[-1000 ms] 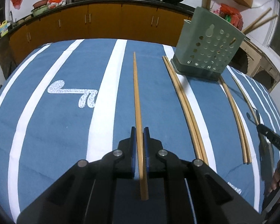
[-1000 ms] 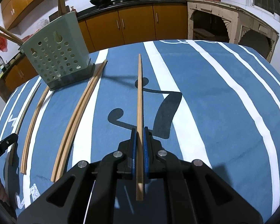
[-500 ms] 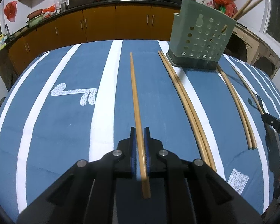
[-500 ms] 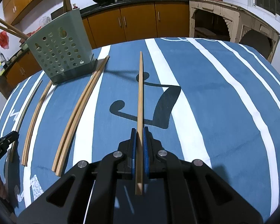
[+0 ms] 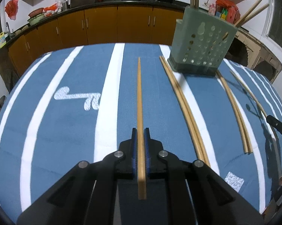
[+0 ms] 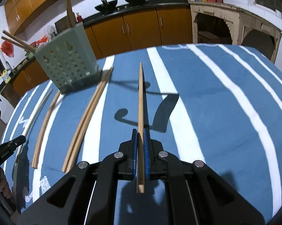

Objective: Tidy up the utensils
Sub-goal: 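Lift both held chopsticks and carry them over the green holder, then lower both chopsticks upright into the green holder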

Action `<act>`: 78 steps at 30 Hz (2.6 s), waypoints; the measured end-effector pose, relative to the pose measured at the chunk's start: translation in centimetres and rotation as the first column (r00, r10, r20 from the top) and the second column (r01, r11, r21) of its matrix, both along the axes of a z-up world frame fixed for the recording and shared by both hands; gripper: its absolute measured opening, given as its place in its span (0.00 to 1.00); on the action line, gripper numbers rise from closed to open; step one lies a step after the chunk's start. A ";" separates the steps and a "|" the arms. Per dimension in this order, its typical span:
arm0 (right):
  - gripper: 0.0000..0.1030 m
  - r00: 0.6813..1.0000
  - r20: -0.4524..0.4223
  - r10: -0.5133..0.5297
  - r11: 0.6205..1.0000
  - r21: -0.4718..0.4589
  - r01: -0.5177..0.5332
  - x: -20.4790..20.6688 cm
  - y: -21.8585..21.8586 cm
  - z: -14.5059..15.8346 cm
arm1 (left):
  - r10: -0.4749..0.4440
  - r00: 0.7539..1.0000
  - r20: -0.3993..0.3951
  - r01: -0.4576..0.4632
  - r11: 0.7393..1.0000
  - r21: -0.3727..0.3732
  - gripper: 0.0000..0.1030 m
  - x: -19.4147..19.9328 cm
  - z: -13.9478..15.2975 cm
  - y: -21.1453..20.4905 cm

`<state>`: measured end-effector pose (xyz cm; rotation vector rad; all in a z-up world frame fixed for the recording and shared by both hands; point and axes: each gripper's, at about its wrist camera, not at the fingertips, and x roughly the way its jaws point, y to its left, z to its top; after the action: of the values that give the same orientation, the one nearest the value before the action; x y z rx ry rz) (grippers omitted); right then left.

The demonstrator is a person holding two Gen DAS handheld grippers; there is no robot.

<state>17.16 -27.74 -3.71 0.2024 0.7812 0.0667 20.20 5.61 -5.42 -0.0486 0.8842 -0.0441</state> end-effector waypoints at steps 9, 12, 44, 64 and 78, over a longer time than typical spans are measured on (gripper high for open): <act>0.07 0.996 0.090 -0.024 0.999 0.027 0.022 -0.7 -1.0 2.5 | 0.007 0.997 0.081 -0.006 1.000 -0.008 0.08 -0.5 3.4 0.5; 0.07 0.992 0.120 -0.035 0.999 0.037 0.031 -0.8 -1.2 3.3 | 0.013 0.994 0.108 -0.012 1.000 -0.018 0.08 -0.7 4.4 0.6; 0.07 0.899 0.436 0.032 0.994 0.077 -0.072 -0.7 -0.6 15.5 | 0.004 0.903 0.431 0.041 0.995 -0.095 0.07 -1.9 17.9 0.2; 0.07 0.749 0.658 0.078 0.988 0.051 -0.147 2.1 5.1 24.3 | -0.089 0.808 0.582 0.151 0.987 -0.058 0.07 1.3 27.2 -6.4; 0.07 0.793 0.607 0.058 0.995 0.034 -0.099 7.1 7.4 20.5 | -0.080 0.872 0.483 0.140 0.986 -0.089 0.07 5.9 24.0 -6.0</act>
<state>24.22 -20.34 16.84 0.1941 0.1387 0.2258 26.08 -0.43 18.61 -0.0970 0.3838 -0.2091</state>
